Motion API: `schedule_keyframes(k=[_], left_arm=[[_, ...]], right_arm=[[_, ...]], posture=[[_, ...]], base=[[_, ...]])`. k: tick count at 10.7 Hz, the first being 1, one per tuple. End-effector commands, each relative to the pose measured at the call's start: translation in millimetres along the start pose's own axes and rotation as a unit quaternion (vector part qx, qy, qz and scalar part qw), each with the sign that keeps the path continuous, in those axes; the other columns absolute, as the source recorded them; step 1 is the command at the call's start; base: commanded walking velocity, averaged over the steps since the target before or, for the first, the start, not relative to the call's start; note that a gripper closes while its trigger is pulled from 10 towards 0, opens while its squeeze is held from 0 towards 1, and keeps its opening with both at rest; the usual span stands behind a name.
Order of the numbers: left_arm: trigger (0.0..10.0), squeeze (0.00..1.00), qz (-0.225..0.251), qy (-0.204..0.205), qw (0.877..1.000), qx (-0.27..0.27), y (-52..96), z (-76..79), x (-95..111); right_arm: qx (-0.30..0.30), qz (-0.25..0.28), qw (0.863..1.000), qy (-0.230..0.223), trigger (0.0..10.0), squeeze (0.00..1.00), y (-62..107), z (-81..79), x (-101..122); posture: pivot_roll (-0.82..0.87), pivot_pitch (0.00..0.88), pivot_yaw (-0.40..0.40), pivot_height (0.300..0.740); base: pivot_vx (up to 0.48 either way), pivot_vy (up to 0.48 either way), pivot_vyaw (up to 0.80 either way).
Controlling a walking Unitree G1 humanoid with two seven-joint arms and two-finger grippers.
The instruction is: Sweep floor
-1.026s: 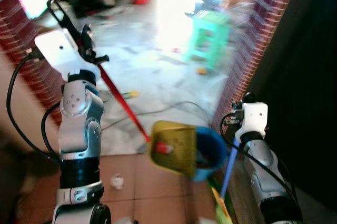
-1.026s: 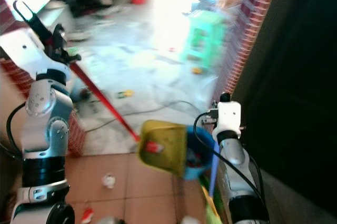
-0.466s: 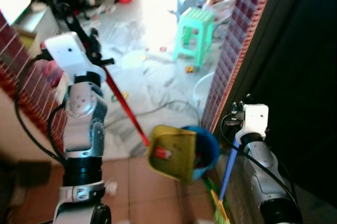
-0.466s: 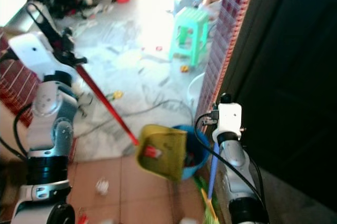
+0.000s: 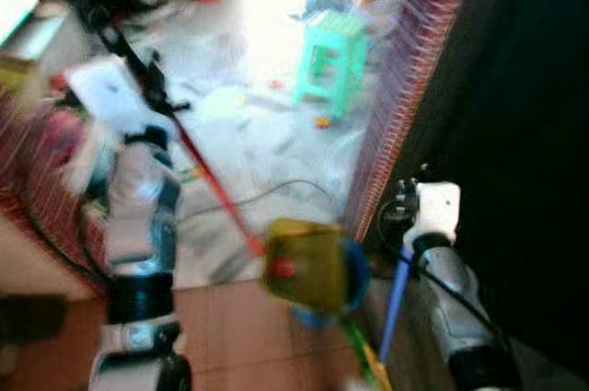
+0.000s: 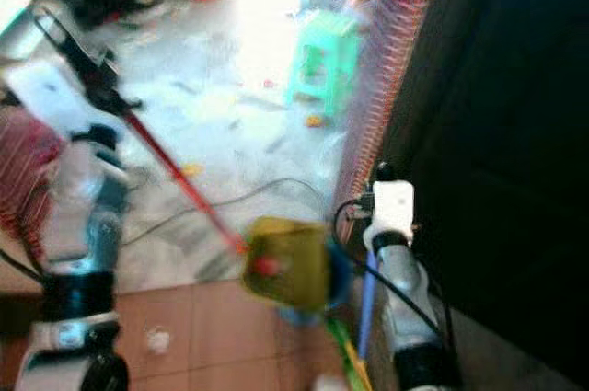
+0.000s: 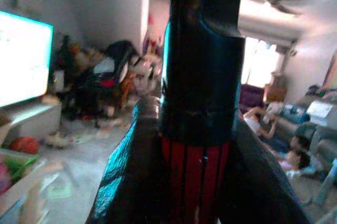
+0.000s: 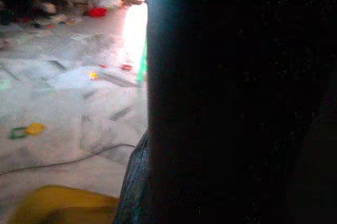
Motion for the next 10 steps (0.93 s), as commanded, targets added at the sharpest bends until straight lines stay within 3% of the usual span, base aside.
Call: schedule_keyframes(k=[1, 3, 6, 7, 10], left_arm=[[10.0, 0.0, 0.033, 0.014, 0.999, -0.009, -1.2, 8.7, 15], [10.0, 0.0, 0.044, -0.002, 0.999, 0.001, -1.7, 3.6, 18], [10.0, 0.0, 0.091, -0.077, 0.992, 0.046, -8.3, -13.2, 33], [10.0, 0.0, 0.109, -0.084, 0.989, 0.051, -11.2, -14.5, 38], [10.0, 0.0, 0.12, -0.067, 0.99, 0.025, -16.2, 11.4, 31]], right_arm=[[-0.003, 0.012, 1.0, 0.027, 10.0, 0.0, -0.7, 6.6, 6], [-0.002, 0.009, 1.0, 0.028, 10.0, 0.0, 0.0, 7.3, 5], [0.0, 0.006, 1.0, 0.03, 10.0, 0.0, 0.3, 7.1, 5], [0.0, 0.007, 1.0, 0.031, 10.0, 0.0, 0.7, 7.2, 5], [0.006, 0.008, 0.999, 0.034, 10.0, 0.0, 1.1, 5.4, 7]], posture=[[-0.11, 0.0, 0.026, 0.74], [-0.11, 0.0, 0.022, 0.74], [-0.12, 0.0, 0.021, 0.74], [-0.12, 0.0, 0.02, 0.74], [-0.16, 0.0, 0.011, 0.74]], base=[[0.0, 0.0, 0.0], [0.0, 0.0, 0.0], [0.0, 0.0, 0.0], [0.0, 0.0, 0.0], [0.0, 0.0, 0.0]])
Point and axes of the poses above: a point about 5 cm out from each wrist's last joint towards the gripper, its own y axis pointing back from the gripper into the wrist, its own x axis along the axis of the wrist's last joint, z = x × y, the point moved 3 cm from there along -y, pointing out of the wrist towards the gripper, and after that the axes turned 5 degrees about -y, right-handed, at the moved point
